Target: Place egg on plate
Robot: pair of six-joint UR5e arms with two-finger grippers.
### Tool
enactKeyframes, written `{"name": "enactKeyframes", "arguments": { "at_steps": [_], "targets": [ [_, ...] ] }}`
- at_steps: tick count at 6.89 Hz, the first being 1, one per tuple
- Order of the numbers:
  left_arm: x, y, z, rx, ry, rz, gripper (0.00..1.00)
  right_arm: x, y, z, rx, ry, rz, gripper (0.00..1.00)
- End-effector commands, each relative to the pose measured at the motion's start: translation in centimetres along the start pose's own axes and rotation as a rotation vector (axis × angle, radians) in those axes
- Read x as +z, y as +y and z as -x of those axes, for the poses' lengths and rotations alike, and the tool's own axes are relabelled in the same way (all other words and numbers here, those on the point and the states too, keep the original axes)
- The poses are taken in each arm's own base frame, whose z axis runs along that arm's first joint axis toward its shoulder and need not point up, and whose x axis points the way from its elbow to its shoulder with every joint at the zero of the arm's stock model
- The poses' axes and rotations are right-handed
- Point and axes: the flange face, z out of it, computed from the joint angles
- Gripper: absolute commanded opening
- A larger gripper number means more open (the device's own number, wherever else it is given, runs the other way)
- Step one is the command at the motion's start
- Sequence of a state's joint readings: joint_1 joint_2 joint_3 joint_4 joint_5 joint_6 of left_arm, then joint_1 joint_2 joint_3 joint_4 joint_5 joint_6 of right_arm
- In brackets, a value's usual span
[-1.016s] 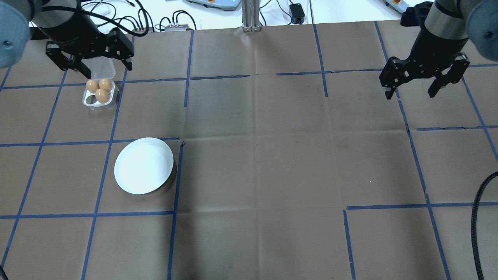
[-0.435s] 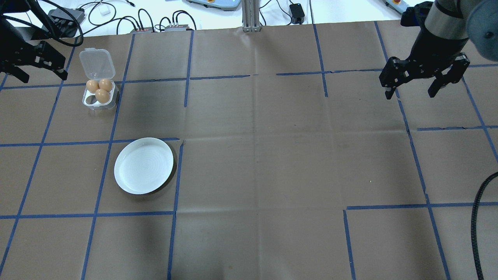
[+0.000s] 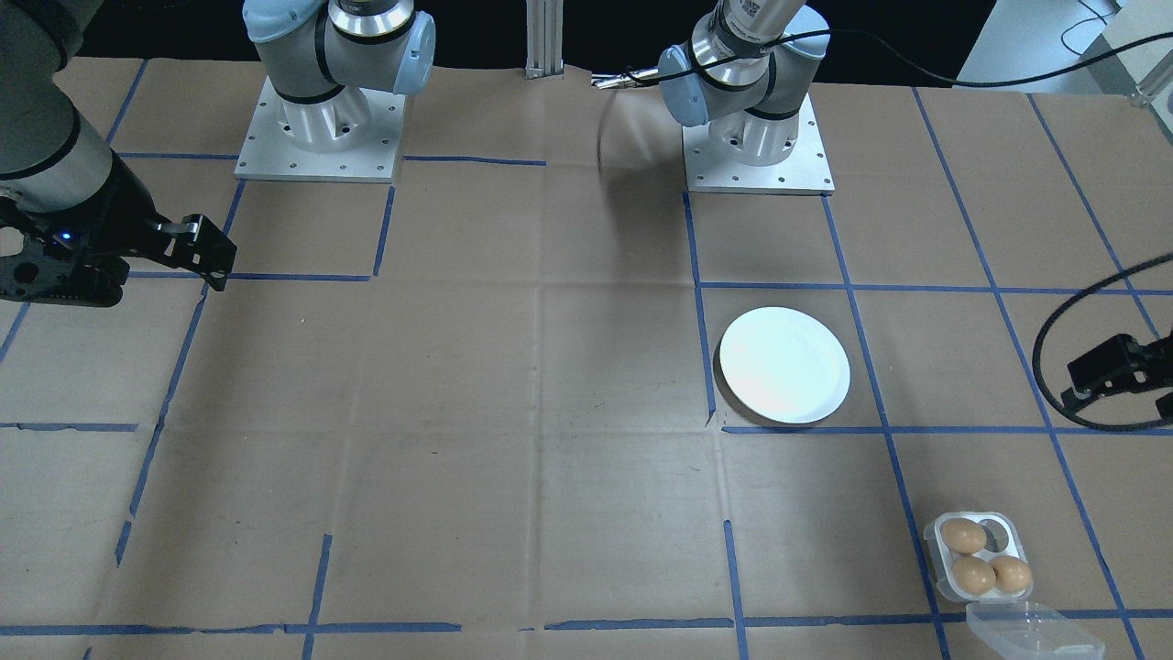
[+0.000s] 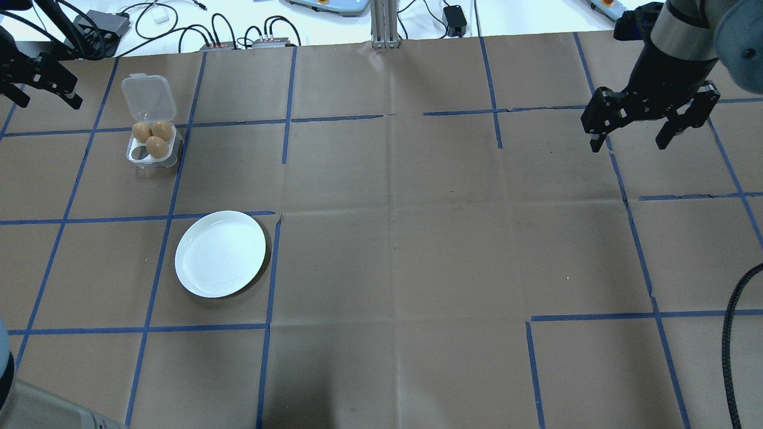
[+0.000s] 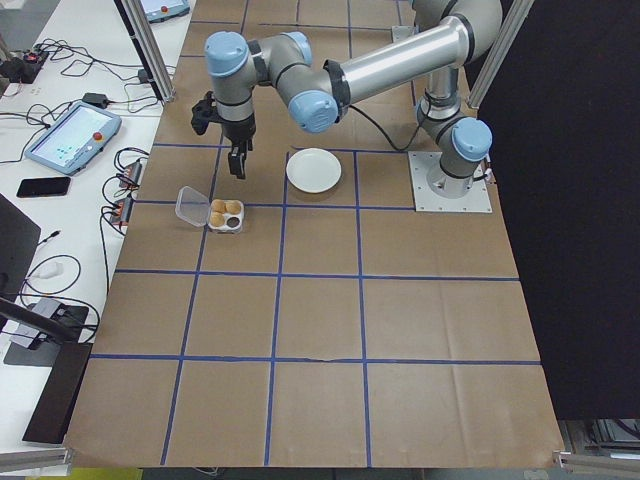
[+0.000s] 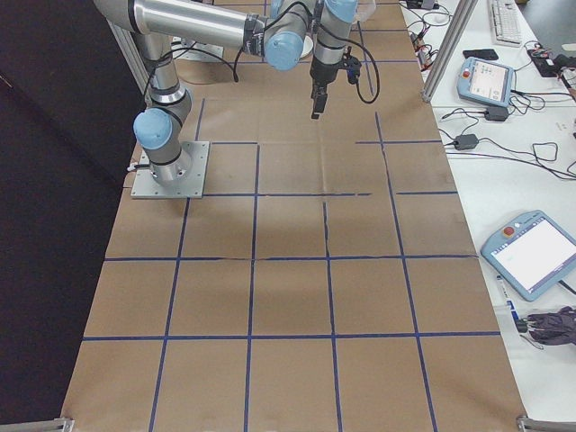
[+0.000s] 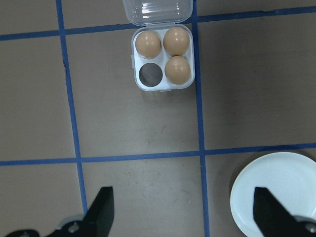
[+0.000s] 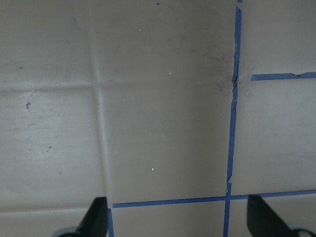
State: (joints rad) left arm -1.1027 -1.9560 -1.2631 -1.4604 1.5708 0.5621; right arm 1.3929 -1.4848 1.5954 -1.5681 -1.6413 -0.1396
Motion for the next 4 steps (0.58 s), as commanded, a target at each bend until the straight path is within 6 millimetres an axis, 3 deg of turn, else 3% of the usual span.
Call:
{"name": "enactKeyframes", "arguments": {
  "at_steps": [1, 3, 4],
  "targets": [
    [6.0, -3.5, 1.4, 0.006, 0.035, 0.051, 0.99, 0.0, 0.0, 0.0, 0.000, 0.000, 0.000, 1.00],
    [12.0, -5.1, -1.9, 0.001, 0.066, 0.110, 0.99, 0.0, 0.0, 0.0, 0.000, 0.000, -0.001, 1.00],
    [15.0, -6.0, -2.2, 0.013, 0.044, 0.073, 0.99, 0.0, 0.0, 0.0, 0.000, 0.000, -0.001, 1.00]
  ]
}}
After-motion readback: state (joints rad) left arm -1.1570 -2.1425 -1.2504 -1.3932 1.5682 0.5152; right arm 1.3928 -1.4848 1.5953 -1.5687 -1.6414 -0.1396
